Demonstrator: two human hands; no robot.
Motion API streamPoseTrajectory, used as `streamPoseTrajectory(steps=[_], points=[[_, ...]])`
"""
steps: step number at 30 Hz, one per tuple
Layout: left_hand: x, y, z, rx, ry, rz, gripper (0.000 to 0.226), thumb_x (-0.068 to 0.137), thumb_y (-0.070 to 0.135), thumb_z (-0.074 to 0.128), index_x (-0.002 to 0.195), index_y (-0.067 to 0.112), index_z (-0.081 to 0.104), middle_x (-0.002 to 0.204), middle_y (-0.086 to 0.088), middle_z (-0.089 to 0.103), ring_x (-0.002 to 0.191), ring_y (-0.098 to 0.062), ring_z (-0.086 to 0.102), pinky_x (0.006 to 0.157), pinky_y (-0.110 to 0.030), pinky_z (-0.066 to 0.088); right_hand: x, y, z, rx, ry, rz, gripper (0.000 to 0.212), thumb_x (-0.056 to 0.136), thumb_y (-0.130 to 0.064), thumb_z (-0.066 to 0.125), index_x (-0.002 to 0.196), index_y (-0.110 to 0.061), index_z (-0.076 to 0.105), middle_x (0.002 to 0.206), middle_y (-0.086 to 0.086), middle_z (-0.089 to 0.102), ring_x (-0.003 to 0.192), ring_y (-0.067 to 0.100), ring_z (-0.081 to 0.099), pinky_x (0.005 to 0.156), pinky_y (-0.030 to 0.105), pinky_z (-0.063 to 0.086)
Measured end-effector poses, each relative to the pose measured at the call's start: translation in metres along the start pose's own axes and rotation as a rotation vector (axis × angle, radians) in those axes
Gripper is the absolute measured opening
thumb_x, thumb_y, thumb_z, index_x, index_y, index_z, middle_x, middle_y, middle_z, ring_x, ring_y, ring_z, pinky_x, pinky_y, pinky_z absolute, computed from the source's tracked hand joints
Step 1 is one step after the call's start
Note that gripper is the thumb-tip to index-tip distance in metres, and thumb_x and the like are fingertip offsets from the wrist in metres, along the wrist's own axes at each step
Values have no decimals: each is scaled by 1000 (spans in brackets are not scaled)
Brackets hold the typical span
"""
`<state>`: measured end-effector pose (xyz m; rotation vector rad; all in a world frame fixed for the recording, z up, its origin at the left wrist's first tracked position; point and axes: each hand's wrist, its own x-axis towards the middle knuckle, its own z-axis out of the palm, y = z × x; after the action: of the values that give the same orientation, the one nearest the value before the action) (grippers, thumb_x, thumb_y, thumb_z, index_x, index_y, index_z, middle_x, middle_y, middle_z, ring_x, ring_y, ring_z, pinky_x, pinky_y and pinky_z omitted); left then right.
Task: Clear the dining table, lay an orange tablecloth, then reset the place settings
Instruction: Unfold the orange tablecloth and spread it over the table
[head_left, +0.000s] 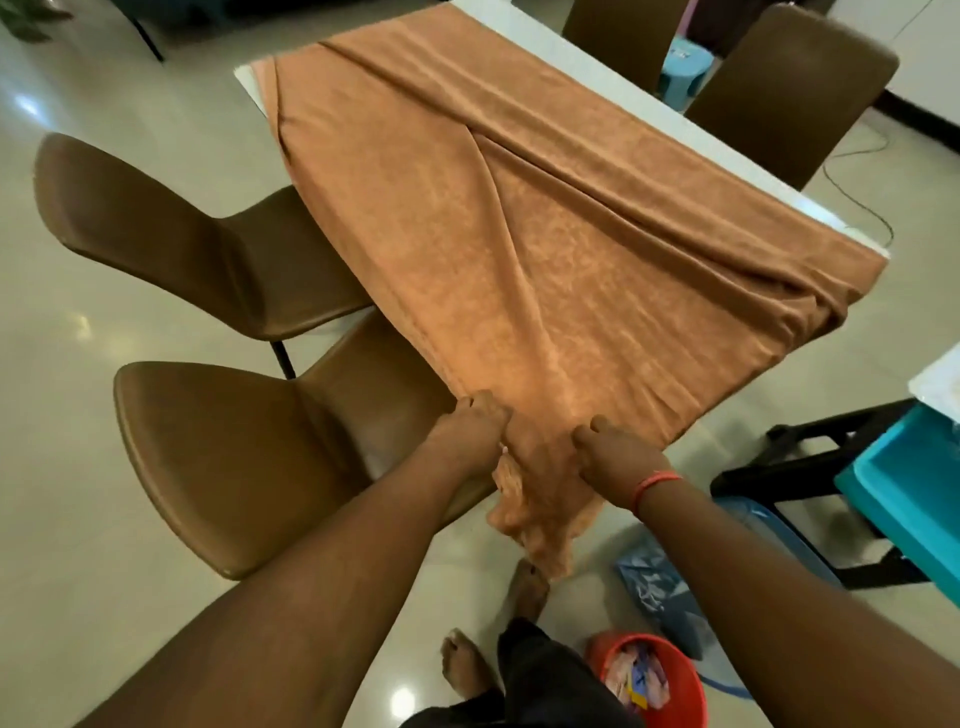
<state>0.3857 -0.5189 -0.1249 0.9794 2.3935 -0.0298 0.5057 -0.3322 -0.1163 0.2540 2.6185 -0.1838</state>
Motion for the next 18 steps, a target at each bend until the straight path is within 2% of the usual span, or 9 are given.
streamPoseTrajectory(steps=[2,3,6,9,12,15,18], points=[[8,4,1,19,-39,-23,69,97,35,56,156,25,23,162,-16,11,146,-39,18,109,-58,37,0,1,6,-49,-3,84,54,89,-38,61,135,-19,41,131,11,44,113,36,52,83,41,46],[10,6,4,31,-60,-34,71,98,39,56,157,27,20,164,-16,4,150,-39,10,112,-60,33,-1,0,10,-88,-18,107,57,89,-39,62,137,-19,39,134,11,42,116,37,49,85,42,46],[14,6,15,59,-58,-59,70,98,48,52,157,32,17,167,-12,-4,152,-38,1,115,-63,24,-2,-11,24,-91,29,120,47,91,-18,57,136,-17,41,134,12,42,120,37,45,88,49,51],[12,1,21,97,-33,-89,67,101,49,44,158,33,13,167,-11,-3,152,-37,4,115,-64,22,-6,-16,33,-56,92,106,44,88,-6,56,130,-14,45,131,13,44,116,36,47,85,46,53],[8,-8,16,124,-40,-137,61,103,46,37,158,34,12,168,-12,2,152,-38,9,115,-62,20,-8,-18,39,-30,110,49,41,88,-10,58,127,-13,48,128,12,46,113,34,49,85,43,51],[4,-10,3,160,-22,-168,54,102,46,35,153,30,30,162,-14,22,149,-37,20,115,-61,19,-6,-21,38,59,78,-27,38,92,-23,56,128,-15,50,123,9,48,110,32,52,86,40,49],[1,-4,-10,199,17,-164,49,100,44,41,144,22,45,153,-15,36,143,-36,29,115,-60,21,-7,-12,29,170,107,25,36,96,-27,46,130,-14,50,122,10,51,109,33,54,88,43,50]])
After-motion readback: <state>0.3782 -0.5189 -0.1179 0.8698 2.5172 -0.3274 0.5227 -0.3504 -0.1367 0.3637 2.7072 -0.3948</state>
